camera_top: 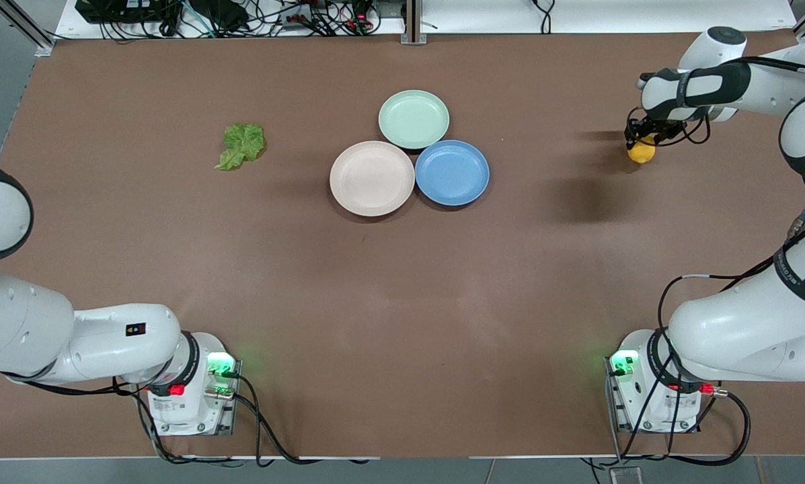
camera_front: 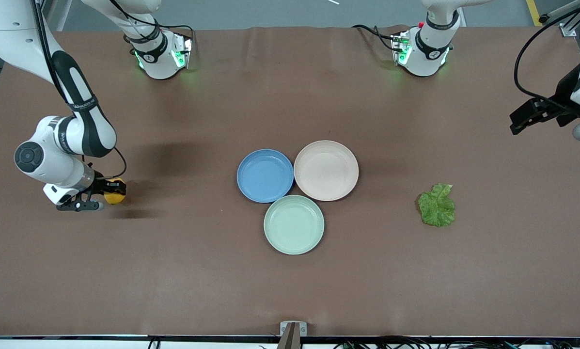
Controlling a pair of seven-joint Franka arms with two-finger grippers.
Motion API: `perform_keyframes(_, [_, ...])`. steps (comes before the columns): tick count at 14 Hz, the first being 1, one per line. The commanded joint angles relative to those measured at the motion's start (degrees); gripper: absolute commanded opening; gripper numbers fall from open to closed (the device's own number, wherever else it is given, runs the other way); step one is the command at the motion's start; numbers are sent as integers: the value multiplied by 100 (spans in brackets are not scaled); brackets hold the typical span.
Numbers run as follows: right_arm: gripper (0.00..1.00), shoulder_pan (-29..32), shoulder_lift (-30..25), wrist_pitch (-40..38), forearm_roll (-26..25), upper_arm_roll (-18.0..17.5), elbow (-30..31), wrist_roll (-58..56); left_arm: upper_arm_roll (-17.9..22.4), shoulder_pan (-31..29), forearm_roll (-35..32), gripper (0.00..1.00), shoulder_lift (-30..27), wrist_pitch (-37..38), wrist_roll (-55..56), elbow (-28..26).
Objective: Pick lemon and lettuce from plates
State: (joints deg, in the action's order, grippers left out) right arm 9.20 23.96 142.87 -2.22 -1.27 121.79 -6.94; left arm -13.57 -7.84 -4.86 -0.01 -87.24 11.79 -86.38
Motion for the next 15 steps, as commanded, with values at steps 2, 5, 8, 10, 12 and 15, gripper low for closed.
perform_keyframes(2, [26, 162, -5, 57, -59, -128, 99, 114, 826, 649, 108, 100, -403, 93, -763, -318])
perform_keyframes(5, [100, 153, -127, -424, -59, -146, -23, 114, 891, 669, 284, 100, -403, 128, -739, -336])
perform_keyframes(8, [100, 65, -767, -2090, -50, -181, -741, 192, 891, 661, 293, 100, -342, 111, -774, -336])
perform_keyframes(10, [100, -119, -1242, -3426, -50, -190, -1357, 420, 865, 687, 415, 100, -359, 119, -774, -318])
perform_keyframes(12, [100, -277, -1594, -4483, -50, -199, -1980, 544, 865, 678, 433, 100, -368, 119, -783, -327])
perform_keyframes(15, [100, -436, -1622, -5820, -50, -199, -3333, 553, 883, 669, 442, 100, -342, 119, -774, -336])
